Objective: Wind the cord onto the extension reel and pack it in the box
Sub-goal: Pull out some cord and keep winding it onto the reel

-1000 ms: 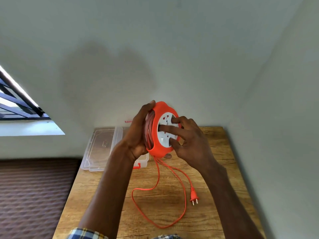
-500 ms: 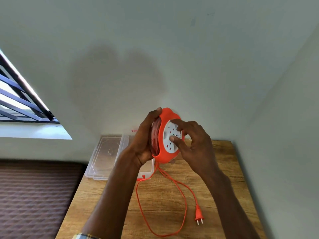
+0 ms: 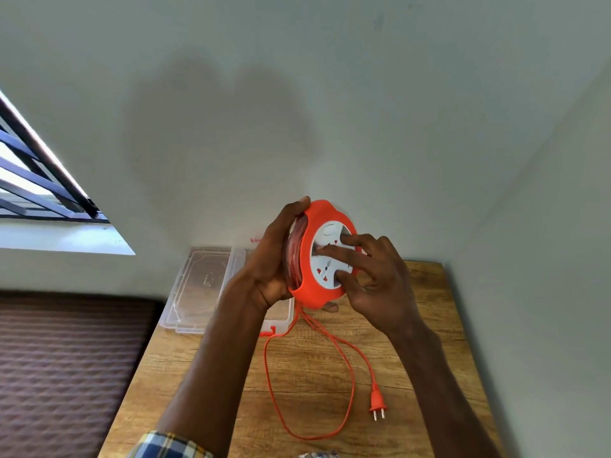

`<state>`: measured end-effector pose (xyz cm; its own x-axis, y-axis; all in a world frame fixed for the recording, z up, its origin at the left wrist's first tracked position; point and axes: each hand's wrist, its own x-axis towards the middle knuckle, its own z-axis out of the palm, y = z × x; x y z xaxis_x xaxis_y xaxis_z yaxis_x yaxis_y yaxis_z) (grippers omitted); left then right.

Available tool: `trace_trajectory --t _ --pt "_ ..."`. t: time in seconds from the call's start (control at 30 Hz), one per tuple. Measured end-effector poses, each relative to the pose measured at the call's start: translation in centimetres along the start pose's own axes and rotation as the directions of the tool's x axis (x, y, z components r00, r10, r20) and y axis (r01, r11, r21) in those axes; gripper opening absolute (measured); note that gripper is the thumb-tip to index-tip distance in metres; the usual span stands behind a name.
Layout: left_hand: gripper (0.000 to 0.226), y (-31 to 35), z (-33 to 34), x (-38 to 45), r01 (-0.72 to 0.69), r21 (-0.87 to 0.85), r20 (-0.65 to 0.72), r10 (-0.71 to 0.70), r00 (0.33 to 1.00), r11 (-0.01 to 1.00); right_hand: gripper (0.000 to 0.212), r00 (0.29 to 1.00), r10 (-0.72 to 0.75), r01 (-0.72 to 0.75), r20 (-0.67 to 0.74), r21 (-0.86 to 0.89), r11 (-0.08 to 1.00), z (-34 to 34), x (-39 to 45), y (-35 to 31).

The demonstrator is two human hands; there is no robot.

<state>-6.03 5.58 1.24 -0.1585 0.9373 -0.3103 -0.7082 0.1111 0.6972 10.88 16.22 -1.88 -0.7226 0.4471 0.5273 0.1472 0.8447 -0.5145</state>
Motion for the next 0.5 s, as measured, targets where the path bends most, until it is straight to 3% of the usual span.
trace_trajectory --t 0.07,0.13,0.23,0.33,0.5 --pt "0.061 0.1 0.4 0.3 -0.018 0.018 -0.003 0.018 1.0 1.0 0.056 0.989 0.124 -0.117 -0.079 0.079 0.99 0.4 0.0 -1.0" --pt "0.062 0.2 0.6 0.4 -0.011 0.029 0.001 0.011 1.0 1.0 0.059 0.928 0.332 -0.302 -0.167 0.185 0.935 1.1 0.1 -2.4" --pt "0.065 -0.2 0.4 0.4 0.012 0.017 0.003 -0.012 1.0 1.0 0.065 0.862 0.487 -0.459 -0.138 0.192 0.867 1.5 0.8 -3.4" --pt "0.066 -0.5 -0.2 0.4 0.026 -0.01 0.024 -0.026 0.999 1.0 0.066 0.92 0.379 -0.381 -0.099 -0.003 0.925 0.5 0.9 -3.2" --pt "0.066 -0.5 -1.2 0.4 0.044 -0.042 0.088 -0.041 0.995 0.998 0.042 0.992 0.126 -0.126 0.008 -0.008 0.992 -0.5 0.5 -2.4"
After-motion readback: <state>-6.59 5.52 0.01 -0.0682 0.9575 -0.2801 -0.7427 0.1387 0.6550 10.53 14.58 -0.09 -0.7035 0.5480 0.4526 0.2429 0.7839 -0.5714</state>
